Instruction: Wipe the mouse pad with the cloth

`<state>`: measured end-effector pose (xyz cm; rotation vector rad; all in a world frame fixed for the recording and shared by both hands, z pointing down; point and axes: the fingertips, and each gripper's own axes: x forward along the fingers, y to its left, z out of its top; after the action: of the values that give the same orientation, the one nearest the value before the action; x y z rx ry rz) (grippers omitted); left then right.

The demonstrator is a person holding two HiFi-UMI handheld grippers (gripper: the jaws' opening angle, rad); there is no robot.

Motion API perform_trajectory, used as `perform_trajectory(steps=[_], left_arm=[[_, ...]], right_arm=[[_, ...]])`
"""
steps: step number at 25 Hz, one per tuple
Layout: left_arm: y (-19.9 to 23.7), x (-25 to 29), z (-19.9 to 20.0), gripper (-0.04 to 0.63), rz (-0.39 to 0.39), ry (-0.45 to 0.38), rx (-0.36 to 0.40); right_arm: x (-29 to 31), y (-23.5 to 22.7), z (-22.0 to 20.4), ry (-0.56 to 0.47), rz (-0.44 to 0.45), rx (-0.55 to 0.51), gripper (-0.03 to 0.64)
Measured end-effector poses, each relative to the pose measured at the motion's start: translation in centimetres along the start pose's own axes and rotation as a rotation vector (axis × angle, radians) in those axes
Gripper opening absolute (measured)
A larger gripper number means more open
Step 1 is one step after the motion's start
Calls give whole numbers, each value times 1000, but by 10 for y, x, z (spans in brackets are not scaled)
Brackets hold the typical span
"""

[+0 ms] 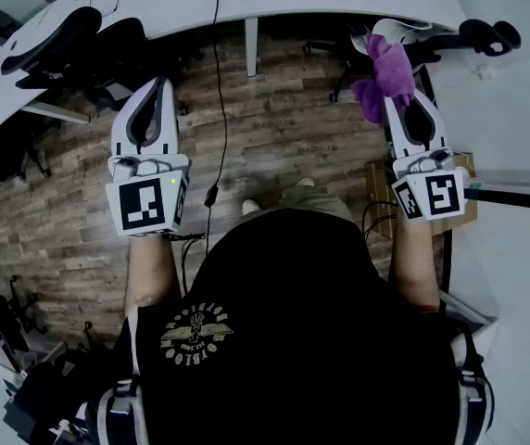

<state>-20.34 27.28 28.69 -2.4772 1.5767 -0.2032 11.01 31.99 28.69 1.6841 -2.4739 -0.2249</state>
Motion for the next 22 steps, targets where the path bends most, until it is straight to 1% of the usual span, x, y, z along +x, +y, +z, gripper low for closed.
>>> perform_trajectory(steps=[4, 9, 15, 17, 22], left_arm=[[0, 7, -5, 2, -3, 8, -20], [-6, 23, -6, 2, -17, 14, -1], [-13, 39, -16, 2, -34, 54, 1], [-8, 43, -22, 3, -17, 63, -10], [16, 51, -31, 2, 78, 68, -64]], right_arm=[[6, -3, -6, -4, -1, 21, 100], [12, -21, -13, -9, -10, 39, 100], [25, -49, -33, 6, -25, 83, 100], [30, -56, -39, 12, -28, 91, 100], [41, -65, -48, 40, -13, 93, 100]])
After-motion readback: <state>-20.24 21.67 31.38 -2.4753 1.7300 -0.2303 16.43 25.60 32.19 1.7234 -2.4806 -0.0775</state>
